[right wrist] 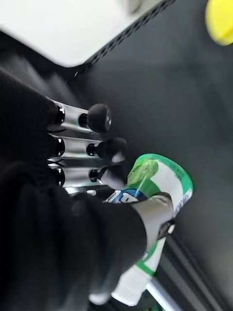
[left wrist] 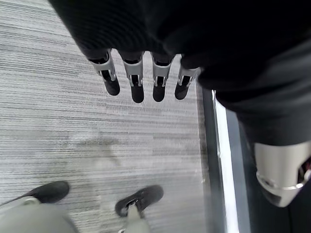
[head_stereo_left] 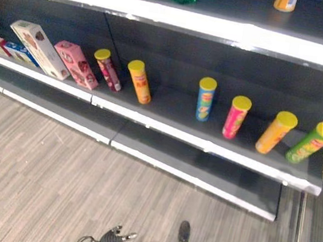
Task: Put the goods on the table back onto the shelves and tidy them up.
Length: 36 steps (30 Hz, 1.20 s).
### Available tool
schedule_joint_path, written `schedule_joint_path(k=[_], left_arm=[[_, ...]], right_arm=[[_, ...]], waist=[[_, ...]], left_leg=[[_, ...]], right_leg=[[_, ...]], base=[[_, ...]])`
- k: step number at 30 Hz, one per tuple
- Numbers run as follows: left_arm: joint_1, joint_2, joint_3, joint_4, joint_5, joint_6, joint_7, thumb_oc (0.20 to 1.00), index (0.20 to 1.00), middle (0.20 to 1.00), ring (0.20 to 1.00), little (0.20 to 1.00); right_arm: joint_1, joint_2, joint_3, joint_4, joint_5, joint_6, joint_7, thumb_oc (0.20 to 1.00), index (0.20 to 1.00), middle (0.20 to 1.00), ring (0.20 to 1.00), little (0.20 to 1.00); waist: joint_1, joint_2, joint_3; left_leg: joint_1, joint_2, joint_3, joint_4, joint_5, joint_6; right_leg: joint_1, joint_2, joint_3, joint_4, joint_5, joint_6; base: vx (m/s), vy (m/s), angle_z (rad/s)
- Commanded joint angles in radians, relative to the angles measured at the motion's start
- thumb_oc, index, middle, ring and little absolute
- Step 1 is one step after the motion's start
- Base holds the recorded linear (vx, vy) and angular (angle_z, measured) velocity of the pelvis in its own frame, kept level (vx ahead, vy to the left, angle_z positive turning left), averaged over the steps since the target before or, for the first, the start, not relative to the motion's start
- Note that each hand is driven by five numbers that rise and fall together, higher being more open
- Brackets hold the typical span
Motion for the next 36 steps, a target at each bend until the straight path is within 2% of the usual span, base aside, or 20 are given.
schedule_joint_path(k=[1, 3, 4, 6, 7, 8, 11, 12, 14, 17, 22, 29, 36], left_arm=[[0.052, 0.081, -0.014, -0.014, 0.014, -0.014, 0.003, 1.0, 1.0, 1.0, 1.0, 1.0], [0.063, 0.082, -0.005, -0.007, 0.011, -0.016, 0.006, 1.0, 1.0, 1.0, 1.0, 1.0], [0.07, 0.082, -0.001, -0.009, 0.004, -0.017, 0.004, 1.0, 1.0, 1.0, 1.0, 1.0], [0.066, 0.078, 0.003, -0.003, 0.005, -0.019, 0.009, 1.0, 1.0, 1.0, 1.0, 1.0], [0.068, 0.08, 0.002, -0.001, 0.008, -0.022, 0.012, 1.0, 1.0, 1.0, 1.0, 1.0], [0.07, 0.081, 0.0, 0.001, 0.009, -0.024, 0.014, 1.0, 1.0, 1.0, 1.0, 1.0], [0.086, 0.075, 0.003, 0.013, 0.007, -0.035, 0.029, 1.0, 1.0, 1.0, 1.0, 1.0], [0.088, 0.072, 0.002, 0.016, 0.005, -0.038, 0.034, 1.0, 1.0, 1.0, 1.0, 1.0], [0.108, 0.05, -0.003, 0.041, 0.014, -0.044, 0.039, 1.0, 1.0, 1.0, 1.0, 1.0], [0.115, 0.038, -0.008, 0.053, 0.02, -0.047, 0.041, 1.0, 1.0, 1.0, 1.0, 1.0], [0.073, 0.01, -0.038, 0.084, 0.051, -0.038, 0.08, 1.0, 1.0, 1.0, 1.0, 1.0], [0.013, -0.003, -0.031, 0.16, 0.067, -0.023, 0.12, 1.0, 1.0, 1.0, 1.0, 1.0], [-0.019, 0.004, -0.006, 0.2, 0.071, -0.018, 0.127, 1.0, 1.0, 1.0, 1.0, 1.0]], right_arm=[[0.006, -0.015, -0.053, -0.069, 0.062, -0.054, -0.016, 0.2, 0.2, 0.2, 0.2, 0.2], [0.013, -0.021, -0.057, -0.058, 0.064, -0.053, -0.021, 0.2, 0.2, 0.2, 0.2, 0.2], [0.021, -0.03, -0.062, -0.055, 0.063, -0.051, -0.021, 0.2, 0.2, 0.2, 0.2, 0.2], [0.031, -0.031, -0.066, -0.058, 0.057, -0.047, -0.019, 0.2, 0.2, 0.2, 0.2, 0.2], [0.03, -0.028, -0.067, -0.063, 0.059, -0.048, -0.019, 0.2, 0.2, 0.2, 0.2, 0.2], [0.024, -0.027, -0.06, -0.064, 0.059, -0.051, -0.021, 0.2, 0.2, 0.2, 0.2, 0.2], [0.017, -0.025, -0.048, -0.066, 0.062, -0.058, -0.029, 0.2, 0.2, 0.2, 0.2, 0.2], [0.016, -0.023, -0.046, -0.061, 0.06, -0.058, -0.036, 0.2, 0.2, 0.2, 0.2, 0.2], [0.01, -0.02, -0.035, -0.057, 0.053, -0.056, -0.037, 0.2, 0.2, 0.2, 0.2, 0.2], [0.003, -0.017, -0.031, -0.054, 0.058, -0.052, -0.037, 0.2, 0.2, 0.2, 0.2, 0.2], [-0.02, 0.009, 0.0, -0.073, 0.079, -0.039, -0.031, 0.2, 0.2, 0.2, 0.2, 0.2], [-0.065, 0.035, 0.052, -0.121, 0.175, -0.041, 0.014, 0.2, 0.2, 0.2, 0.2, 0.2], [-0.013, 0.006, -0.02, -0.148, 0.176, -0.037, 0.019, 0.2, 0.2, 0.2, 0.2, 0.2]], waist=[[0.026, -0.046, -0.001], [0.034, -0.056, 0.015], [0.041, -0.064, 0.022], [0.041, -0.079, 0.021], [0.051, -0.086, 0.024], [0.064, -0.087, 0.022], [0.107, -0.068, 0.022], [0.114, -0.064, 0.024], [0.121, -0.045, 0.012], [0.126, -0.039, 0.003], [0.12, -0.052, -0.007], [0.108, -0.091, -0.022], [0.075, -0.124, -0.038]], left_leg=[[-0.166, 0.028, 0.045, 0.162, 0.163, -0.002], [-0.223, 0.055, 0.076, 0.214, 0.171, 0.018], [-0.252, 0.078, 0.1, 0.198, 0.156, 0.035], [-0.268, 0.119, 0.124, 0.065, 0.105, 0.053], [-0.279, 0.122, 0.119, -0.012, 0.091, 0.056], [-0.281, 0.116, 0.103, -0.105, 0.107, 0.052], [-0.298, 0.1, -0.043, -0.313, 0.216, 0.022], [-0.313, 0.098, -0.06, -0.33, 0.239, 0.011], [-0.293, 0.099, -0.077, -0.405, 0.253, 0.012], [-0.274, 0.098, -0.056, -0.42, 0.255, 0.013], [-0.25, 0.083, 0.014, -0.423, 0.234, 0.034], [-0.236, 0.055, 0.101, -0.423, 0.192, 0.075], [-0.228, 0.046, 0.152, -0.411, 0.162, 0.095]], right_leg=[[0.044, -0.047, 0.079, 0.01, -0.091, 0.152], [0.06, -0.051, 0.081, 0.01, -0.103, 0.148], [0.066, -0.059, 0.084, 0.01, -0.108, 0.151], [0.071, -0.075, 0.092, 0.01, -0.115, 0.162], [0.073, -0.084, 0.1, 0.01, -0.119, 0.17], [0.075, -0.087, 0.111, 0.011, -0.127, 0.174], [0.098, -0.066, 0.163, 0.012, -0.148, 0.176], [0.107, -0.067, 0.171, 0.012, -0.153, 0.179], [0.108, -0.069, 0.193, 0.019, -0.159, 0.186], [0.11, -0.083, 0.198, 0.02, -0.159, 0.19], [0.097, -0.123, 0.217, 0.029, -0.153, 0.211], [0.063, -0.175, 0.261, 0.036, -0.128, 0.251], [0.04, -0.206, 0.277, 0.046, -0.106, 0.277]], base=[[0.01, -0.093, -0.25], [0.03, -0.082, -0.41], [0.07, -0.017, -0.41], [0.09, 0.035, -0.45], [0.09, 0.077, -0.42], [0.13, 0.117, -0.26], [0.13, 0.126, -0.26], [0.12, 0.132, -1.43], [0.1, 0.217, -0.91], [0.08, 0.224, -0.21], [0.07, 0.214, -0.27], [0.03, 0.164, -0.24], [0.04, 0.097, -0.23]])
